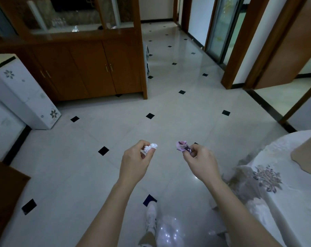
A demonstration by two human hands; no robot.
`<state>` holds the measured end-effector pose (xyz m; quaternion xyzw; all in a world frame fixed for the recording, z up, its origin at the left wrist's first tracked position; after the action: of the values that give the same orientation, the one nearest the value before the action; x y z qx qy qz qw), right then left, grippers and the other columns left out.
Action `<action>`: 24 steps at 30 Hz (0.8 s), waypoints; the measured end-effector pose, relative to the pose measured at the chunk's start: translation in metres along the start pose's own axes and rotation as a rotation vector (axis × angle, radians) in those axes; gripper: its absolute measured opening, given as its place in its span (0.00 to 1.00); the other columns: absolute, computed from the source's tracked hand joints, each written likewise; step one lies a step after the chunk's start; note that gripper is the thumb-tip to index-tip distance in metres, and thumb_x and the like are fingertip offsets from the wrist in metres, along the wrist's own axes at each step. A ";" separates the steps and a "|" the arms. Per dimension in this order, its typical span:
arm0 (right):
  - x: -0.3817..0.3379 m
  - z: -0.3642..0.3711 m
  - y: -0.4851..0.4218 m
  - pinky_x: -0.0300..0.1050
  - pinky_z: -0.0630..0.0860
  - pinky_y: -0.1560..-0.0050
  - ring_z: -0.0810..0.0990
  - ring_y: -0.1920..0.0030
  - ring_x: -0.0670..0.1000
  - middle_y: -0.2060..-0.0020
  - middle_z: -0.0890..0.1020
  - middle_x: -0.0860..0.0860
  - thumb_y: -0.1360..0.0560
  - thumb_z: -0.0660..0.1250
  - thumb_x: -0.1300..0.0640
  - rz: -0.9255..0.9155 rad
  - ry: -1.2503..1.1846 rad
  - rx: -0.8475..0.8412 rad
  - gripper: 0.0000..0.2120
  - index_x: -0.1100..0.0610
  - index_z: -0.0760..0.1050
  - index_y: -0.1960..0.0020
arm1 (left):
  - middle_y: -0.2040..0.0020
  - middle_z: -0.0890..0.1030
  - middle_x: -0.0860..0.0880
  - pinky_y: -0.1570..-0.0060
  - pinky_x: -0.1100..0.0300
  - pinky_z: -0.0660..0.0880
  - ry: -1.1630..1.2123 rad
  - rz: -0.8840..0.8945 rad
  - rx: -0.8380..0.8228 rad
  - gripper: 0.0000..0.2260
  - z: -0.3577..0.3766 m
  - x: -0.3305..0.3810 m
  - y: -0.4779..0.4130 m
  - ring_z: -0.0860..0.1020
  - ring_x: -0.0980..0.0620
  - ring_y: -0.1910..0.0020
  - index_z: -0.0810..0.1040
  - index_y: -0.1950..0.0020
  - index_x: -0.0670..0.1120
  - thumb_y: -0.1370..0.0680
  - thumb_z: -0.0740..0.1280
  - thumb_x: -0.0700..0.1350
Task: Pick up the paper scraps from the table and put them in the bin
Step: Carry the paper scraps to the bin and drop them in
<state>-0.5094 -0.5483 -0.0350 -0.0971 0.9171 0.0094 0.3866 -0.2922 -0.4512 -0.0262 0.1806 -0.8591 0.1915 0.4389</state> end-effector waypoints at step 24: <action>0.046 -0.017 -0.285 0.45 0.61 0.72 0.64 0.75 0.48 0.80 0.66 0.47 0.27 0.66 0.50 0.330 -0.004 0.312 0.19 0.52 0.61 0.72 | 0.68 0.75 0.57 0.72 0.68 0.65 0.075 0.237 -0.367 0.11 0.173 0.044 -0.354 0.71 0.58 0.72 0.75 0.58 0.55 0.23 0.66 0.61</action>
<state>-0.4997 -0.8370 -0.0393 0.1151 0.9102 -0.0691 0.3918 -0.2655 -0.8463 -0.0231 -0.0116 -0.8779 0.0886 0.4705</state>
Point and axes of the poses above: each hand's wrist, its own y-axis away from the middle knuckle, its own z-axis out of the palm, x = y × z, the point moved 6 cm from there along -y, towards the middle knuckle
